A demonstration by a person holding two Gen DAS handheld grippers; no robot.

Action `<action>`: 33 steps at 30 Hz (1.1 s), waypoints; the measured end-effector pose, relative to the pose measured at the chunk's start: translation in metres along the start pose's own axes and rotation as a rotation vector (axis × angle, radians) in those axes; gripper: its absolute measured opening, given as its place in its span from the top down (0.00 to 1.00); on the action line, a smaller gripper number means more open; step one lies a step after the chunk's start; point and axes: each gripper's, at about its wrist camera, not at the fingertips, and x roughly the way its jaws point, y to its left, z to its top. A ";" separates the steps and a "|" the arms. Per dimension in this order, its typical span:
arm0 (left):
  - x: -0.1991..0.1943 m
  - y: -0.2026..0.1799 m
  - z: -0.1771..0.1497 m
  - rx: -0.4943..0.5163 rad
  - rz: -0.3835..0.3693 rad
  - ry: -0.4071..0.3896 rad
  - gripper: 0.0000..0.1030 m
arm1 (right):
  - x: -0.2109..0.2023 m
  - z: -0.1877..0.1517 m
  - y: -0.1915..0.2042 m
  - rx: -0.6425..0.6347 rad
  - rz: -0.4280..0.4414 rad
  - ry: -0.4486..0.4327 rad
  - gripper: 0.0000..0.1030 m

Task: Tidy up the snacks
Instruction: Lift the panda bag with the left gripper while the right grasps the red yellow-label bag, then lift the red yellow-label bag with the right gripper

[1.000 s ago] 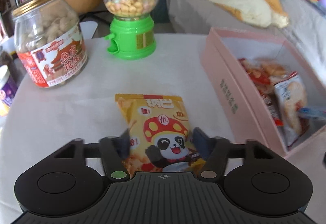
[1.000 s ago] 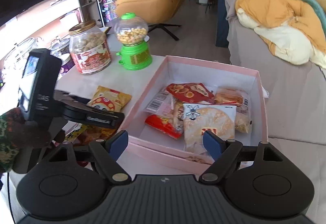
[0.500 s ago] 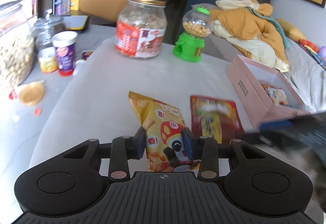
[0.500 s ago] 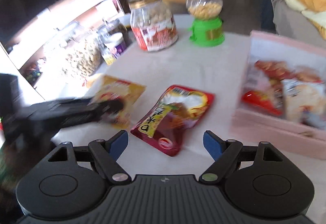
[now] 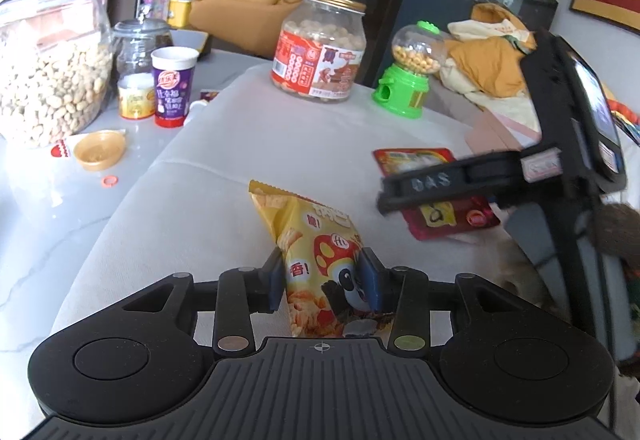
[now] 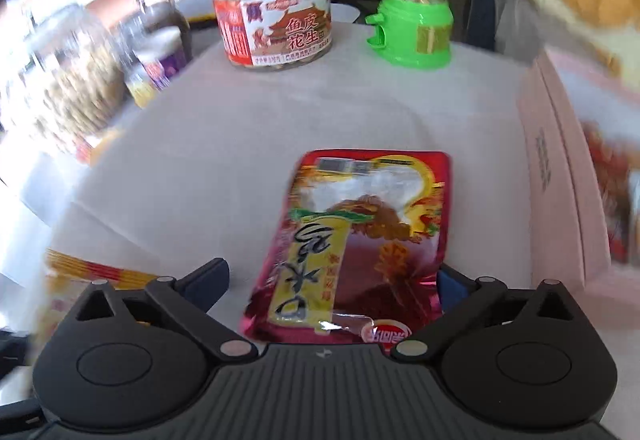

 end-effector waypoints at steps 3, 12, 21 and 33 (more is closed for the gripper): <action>0.000 -0.002 -0.001 -0.005 -0.002 -0.002 0.57 | 0.006 0.007 -0.001 0.032 0.004 -0.006 0.00; 0.001 -0.006 -0.005 -0.008 -0.034 0.011 0.57 | -0.029 -0.020 -0.013 -0.015 0.110 0.001 0.28; 0.003 -0.013 -0.007 -0.006 -0.062 0.020 0.58 | -0.073 -0.071 -0.038 -0.072 0.148 -0.014 0.61; -0.006 -0.003 -0.011 -0.031 -0.008 -0.010 0.57 | -0.037 -0.023 -0.030 0.244 0.120 0.026 0.10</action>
